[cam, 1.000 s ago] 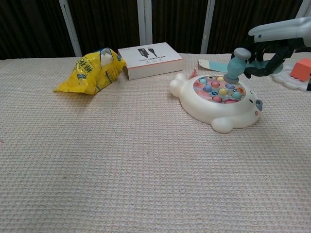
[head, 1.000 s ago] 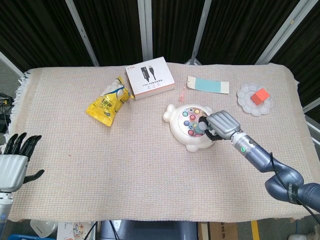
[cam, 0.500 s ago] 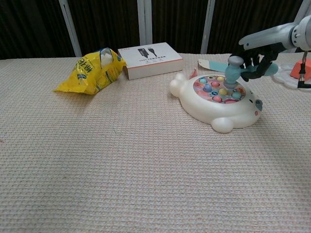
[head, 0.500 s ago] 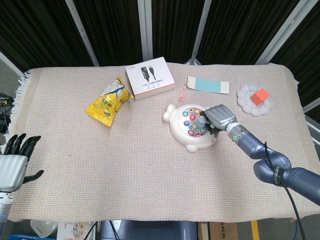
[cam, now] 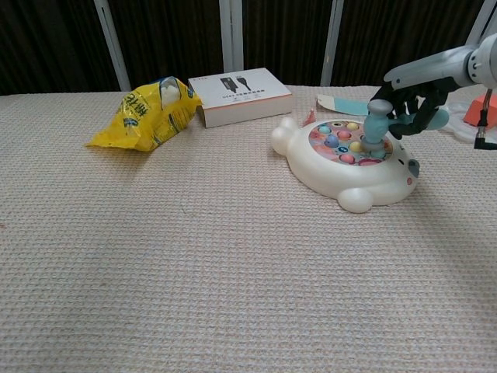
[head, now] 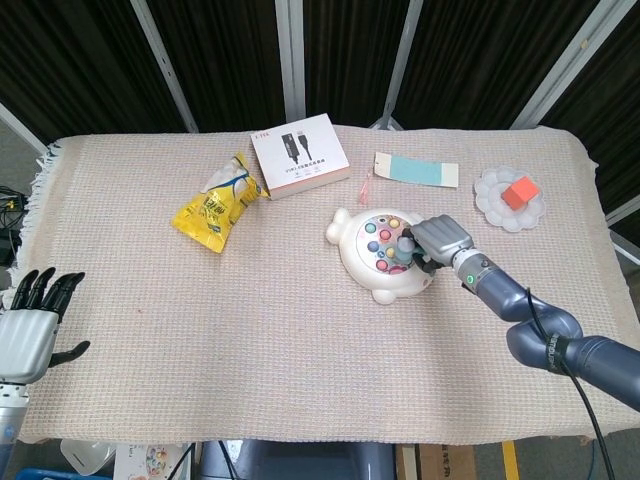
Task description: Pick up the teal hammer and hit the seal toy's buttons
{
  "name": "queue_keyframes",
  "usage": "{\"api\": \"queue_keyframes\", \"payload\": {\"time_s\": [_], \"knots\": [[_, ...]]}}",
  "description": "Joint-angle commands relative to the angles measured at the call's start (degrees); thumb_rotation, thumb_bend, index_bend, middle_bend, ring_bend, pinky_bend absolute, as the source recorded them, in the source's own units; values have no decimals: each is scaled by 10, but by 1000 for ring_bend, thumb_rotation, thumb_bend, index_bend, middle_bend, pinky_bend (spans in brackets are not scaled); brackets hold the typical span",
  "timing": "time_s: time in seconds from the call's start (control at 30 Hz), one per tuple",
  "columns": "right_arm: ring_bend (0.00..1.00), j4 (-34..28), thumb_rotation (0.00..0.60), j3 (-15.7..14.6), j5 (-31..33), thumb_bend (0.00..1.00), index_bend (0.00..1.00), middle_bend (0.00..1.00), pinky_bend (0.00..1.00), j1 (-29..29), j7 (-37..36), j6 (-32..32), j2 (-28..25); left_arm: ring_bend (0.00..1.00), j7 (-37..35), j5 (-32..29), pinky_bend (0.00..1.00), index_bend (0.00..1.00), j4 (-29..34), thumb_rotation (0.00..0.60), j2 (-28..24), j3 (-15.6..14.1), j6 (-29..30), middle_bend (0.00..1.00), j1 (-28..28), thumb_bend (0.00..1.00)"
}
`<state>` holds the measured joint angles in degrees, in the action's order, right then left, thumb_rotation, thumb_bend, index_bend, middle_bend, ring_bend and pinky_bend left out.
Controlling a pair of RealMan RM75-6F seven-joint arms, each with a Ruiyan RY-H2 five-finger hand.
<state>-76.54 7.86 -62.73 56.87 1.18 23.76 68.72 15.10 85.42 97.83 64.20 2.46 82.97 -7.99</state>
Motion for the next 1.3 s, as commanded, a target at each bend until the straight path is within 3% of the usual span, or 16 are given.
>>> {"api": "queue_keyframes", "payload": {"time_s": [0.03, 0.27, 0.63, 1.13, 1.3], "knots": [[645, 9, 600, -6, 7, 840, 838, 776, 466, 2, 4, -2, 7, 13, 0, 0, 16, 115, 0, 600, 0, -1, 1, 133, 1, 86], [648, 14, 600, -16, 18, 839, 840, 777, 466, 6, 15, 1, 11, 13, -2, -1, 16, 115, -3, 600, 2, -1, -1, 132, 0, 86], [649, -33, 600, -17, 37, 840, 840, 778, 466, 10, 34, 25, -24, 12, -9, 0, 16, 114, -9, 600, 4, 0, -3, 130, -2, 86], [651, 5, 600, -39, 63, 839, 844, 779, 466, 23, 52, 10, 11, 9, -13, -7, 16, 113, -15, 600, 6, -2, -7, 128, -2, 86], [650, -43, 600, -33, 63, 839, 844, 779, 466, 15, 55, 44, -32, 9, -18, -3, 16, 113, -16, 600, 5, -1, -1, 128, -1, 86]]}}
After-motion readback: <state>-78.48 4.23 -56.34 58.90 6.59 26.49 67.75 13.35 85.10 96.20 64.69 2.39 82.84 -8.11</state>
